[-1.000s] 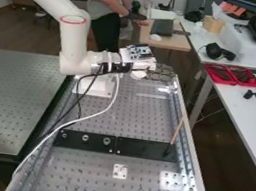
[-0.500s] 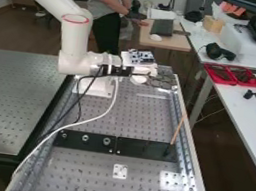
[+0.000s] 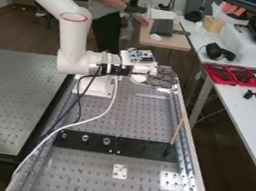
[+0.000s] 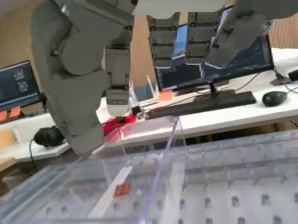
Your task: Grab the pcb board and place it in the clear container
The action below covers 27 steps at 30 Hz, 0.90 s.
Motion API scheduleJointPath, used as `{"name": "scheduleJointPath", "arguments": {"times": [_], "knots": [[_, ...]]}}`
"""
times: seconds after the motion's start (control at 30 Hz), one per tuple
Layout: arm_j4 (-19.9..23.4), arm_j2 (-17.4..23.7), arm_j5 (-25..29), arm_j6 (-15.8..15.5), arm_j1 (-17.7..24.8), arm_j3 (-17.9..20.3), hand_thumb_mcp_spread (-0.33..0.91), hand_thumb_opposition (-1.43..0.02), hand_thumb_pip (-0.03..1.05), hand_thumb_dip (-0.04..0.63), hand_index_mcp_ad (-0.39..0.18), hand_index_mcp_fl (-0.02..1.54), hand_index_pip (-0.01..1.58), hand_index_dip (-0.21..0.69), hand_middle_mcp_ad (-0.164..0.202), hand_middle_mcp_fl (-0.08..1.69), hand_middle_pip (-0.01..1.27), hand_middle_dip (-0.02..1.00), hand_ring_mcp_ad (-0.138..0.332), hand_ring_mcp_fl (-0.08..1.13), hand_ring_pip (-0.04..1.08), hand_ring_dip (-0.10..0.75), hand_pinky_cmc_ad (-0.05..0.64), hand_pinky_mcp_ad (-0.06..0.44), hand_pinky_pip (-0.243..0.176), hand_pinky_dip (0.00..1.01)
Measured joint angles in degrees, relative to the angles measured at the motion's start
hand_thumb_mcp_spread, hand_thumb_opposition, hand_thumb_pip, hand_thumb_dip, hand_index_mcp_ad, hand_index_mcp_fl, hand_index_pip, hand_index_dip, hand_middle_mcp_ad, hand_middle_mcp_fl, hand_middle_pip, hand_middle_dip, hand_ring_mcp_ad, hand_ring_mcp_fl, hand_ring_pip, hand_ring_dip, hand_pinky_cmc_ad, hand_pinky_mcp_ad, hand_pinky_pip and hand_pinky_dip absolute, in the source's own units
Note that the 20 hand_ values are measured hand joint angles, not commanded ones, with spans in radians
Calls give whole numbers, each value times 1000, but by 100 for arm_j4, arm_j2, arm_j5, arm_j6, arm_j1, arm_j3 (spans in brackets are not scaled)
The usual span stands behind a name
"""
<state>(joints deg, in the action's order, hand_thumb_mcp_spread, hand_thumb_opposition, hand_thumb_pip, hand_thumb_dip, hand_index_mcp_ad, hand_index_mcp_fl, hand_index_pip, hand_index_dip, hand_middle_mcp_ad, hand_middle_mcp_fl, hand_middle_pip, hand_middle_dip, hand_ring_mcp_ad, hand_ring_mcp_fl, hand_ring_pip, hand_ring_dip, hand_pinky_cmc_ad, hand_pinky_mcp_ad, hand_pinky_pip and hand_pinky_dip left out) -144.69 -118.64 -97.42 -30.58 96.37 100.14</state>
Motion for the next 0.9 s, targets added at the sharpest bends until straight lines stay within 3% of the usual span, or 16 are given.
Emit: {"name": "scheduleJointPath", "arguments": {"times": [0.2, 0.5, 0.77, 0.9], "knots": [[-45, 644, 121, 121, -157, 192, 550, -791, 396, 236, -178, 185, 923, 134, 79, 16, 134, 171, 145, 16, 87, 86, 342, 126, -61, 206], [-546, 1668, 652, 223, -581, 415, 532, -757, 396, 236, -168, 257, 693, 161, 82, 19, 134, 171, 150, 0, 91, 86, 342, 126, -61, 234], [-963, 2637, 1336, 4, -788, 669, 517, -757, 379, 230, -164, 274, 595, 206, 82, 16, 134, 171, 148, 0, 91, 86, 342, 126, -61, 244], [-1213, 2900, 1446, -105, -839, 689, 517, -757, 374, 230, -164, 274, 578, 220, 79, 19, 134, 171, 148, 0, 91, 86, 342, 126, -61, 244]]}}
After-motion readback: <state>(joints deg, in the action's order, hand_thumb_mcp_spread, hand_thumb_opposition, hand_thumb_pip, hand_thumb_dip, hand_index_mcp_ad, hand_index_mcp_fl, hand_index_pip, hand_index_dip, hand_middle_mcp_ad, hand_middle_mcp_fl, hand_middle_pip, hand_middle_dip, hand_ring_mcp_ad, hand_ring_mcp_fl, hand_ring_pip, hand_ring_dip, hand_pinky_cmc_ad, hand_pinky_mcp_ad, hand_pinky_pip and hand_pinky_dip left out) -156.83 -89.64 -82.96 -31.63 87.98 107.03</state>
